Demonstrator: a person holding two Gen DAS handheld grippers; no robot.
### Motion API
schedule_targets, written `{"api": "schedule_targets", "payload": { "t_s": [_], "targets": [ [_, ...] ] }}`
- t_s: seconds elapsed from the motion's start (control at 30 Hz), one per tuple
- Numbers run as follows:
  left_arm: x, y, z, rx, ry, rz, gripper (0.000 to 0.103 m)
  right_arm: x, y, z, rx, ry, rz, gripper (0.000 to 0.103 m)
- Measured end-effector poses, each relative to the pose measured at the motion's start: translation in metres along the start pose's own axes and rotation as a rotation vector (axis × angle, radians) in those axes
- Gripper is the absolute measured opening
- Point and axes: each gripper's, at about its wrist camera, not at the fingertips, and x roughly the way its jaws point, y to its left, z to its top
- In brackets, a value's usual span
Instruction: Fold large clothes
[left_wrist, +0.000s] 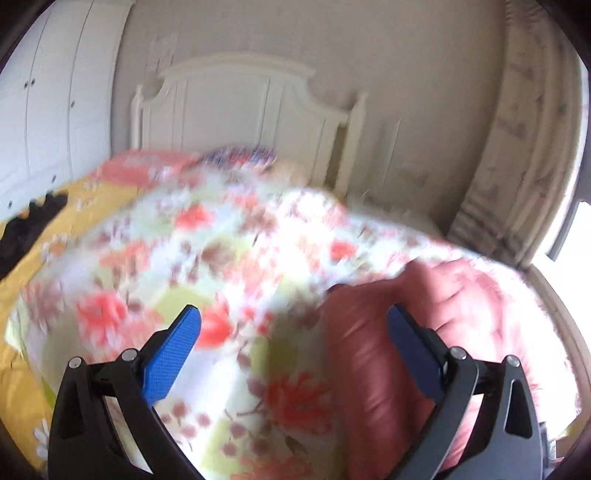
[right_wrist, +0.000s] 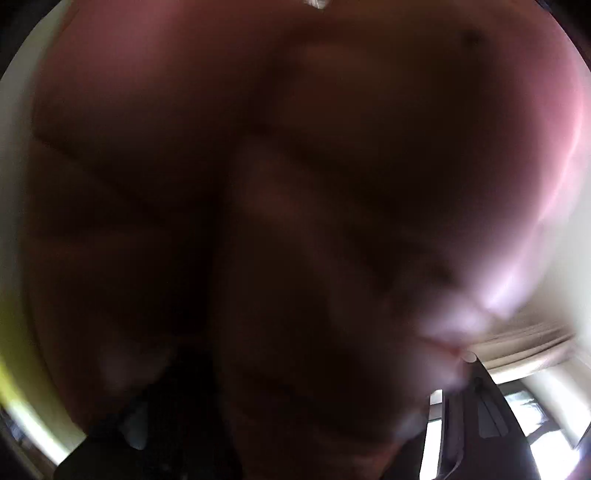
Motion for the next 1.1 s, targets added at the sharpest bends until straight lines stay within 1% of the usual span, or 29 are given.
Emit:
{"api": "schedule_targets", "payload": {
  "t_s": [0.07,0.13,0.17,0.23,0.27,0.33,0.37,0.4,0.43,0.47,0.5,0.53,0.6,0.67,0.7,0.73,0.77,0.8,0.83,0.87,0.93,0.97,1.0,1.07,1.1],
  "targets": [
    [-0.017,-0.021,0.008,0.071,-0.025,-0.078,0.101,0.003,-0.007,-0.009,0.037,0.011,0.049,0.053],
    [-0.017,-0.046,0.018,0.128,-0.017,-0.158,0.101,0.005,-0.008,-0.017,0.053,0.015,0.058,0.053],
    [-0.015,-0.062,0.022,0.157,-0.003,-0.200,0.101,0.004,-0.006,-0.021,0.044,0.010,0.046,0.053],
    [-0.003,-0.106,0.030,0.243,0.059,-0.296,0.101,0.001,-0.003,-0.027,0.031,0.001,0.033,0.053],
    [0.008,-0.127,0.036,0.290,0.095,-0.319,0.101,0.000,-0.002,-0.032,0.027,-0.009,0.032,0.053],
    [0.029,-0.155,0.041,0.342,0.156,-0.318,0.101,0.001,-0.002,-0.044,0.031,-0.029,0.039,0.053],
    [0.044,-0.168,0.042,0.375,0.192,-0.291,0.101,-0.001,-0.002,-0.053,0.037,-0.042,0.042,0.053],
    [0.064,-0.175,0.041,0.403,0.244,-0.249,0.101,-0.002,-0.002,-0.059,0.044,-0.053,0.045,0.053],
    [0.089,-0.179,0.034,0.416,0.329,-0.212,0.101,-0.003,-0.002,-0.066,0.052,-0.063,0.046,0.053],
    [0.115,-0.178,0.022,0.424,0.440,-0.167,0.101,-0.004,-0.002,-0.072,0.063,-0.071,0.047,0.053],
    [0.131,-0.173,0.008,0.421,0.508,-0.148,0.101,-0.005,-0.003,-0.078,0.073,-0.082,0.048,0.053],
    [0.138,-0.167,-0.003,0.405,0.519,-0.157,0.101,-0.007,-0.005,-0.086,0.083,-0.104,0.046,0.054],
    [0.135,-0.152,-0.015,0.344,0.466,-0.205,0.101,-0.012,-0.010,-0.103,0.095,-0.144,0.073,0.056],
    [0.128,-0.139,-0.023,0.303,0.382,-0.237,0.101,-0.021,-0.018,-0.123,0.108,-0.184,0.105,0.062],
    [0.127,-0.135,-0.025,0.295,0.360,-0.237,0.101,-0.027,-0.024,-0.135,0.124,-0.204,0.136,0.072],
    [0.125,-0.131,-0.027,0.282,0.333,-0.231,0.101,-0.035,-0.033,-0.150,0.160,-0.231,0.179,0.086],
    [0.122,-0.130,-0.027,0.271,0.310,-0.229,0.101,-0.044,-0.045,-0.170,0.208,-0.276,0.254,0.092],
    [0.120,-0.128,-0.027,0.266,0.298,-0.228,0.101,-0.051,-0.056,-0.186,0.257,-0.311,0.317,0.092],
    [0.118,-0.128,-0.027,0.263,0.287,-0.227,0.101,-0.057,-0.071,-0.209,0.341,-0.345,0.401,0.092],
    [0.117,-0.129,-0.027,0.261,0.281,-0.224,0.101,-0.059,-0.087,-0.229,0.435,-0.363,0.465,0.091],
    [0.120,-0.130,-0.025,0.260,0.273,-0.215,0.101,-0.053,-0.116,-0.262,0.618,-0.380,0.566,0.091],
    [0.118,-0.131,-0.024,0.261,0.269,-0.210,0.101,-0.044,-0.134,-0.281,0.748,-0.389,0.628,0.090],
    [0.117,-0.132,-0.025,0.265,0.260,-0.200,0.101,-0.037,-0.148,-0.286,0.838,-0.389,0.658,0.088],
    [0.113,-0.133,-0.026,0.271,0.241,-0.183,0.101,-0.011,-0.169,-0.302,1.050,-0.363,0.749,0.087],
    [0.111,-0.133,-0.028,0.275,0.229,-0.175,0.101,0.005,-0.179,-0.289,1.110,-0.349,0.790,0.087]
  ]
}}
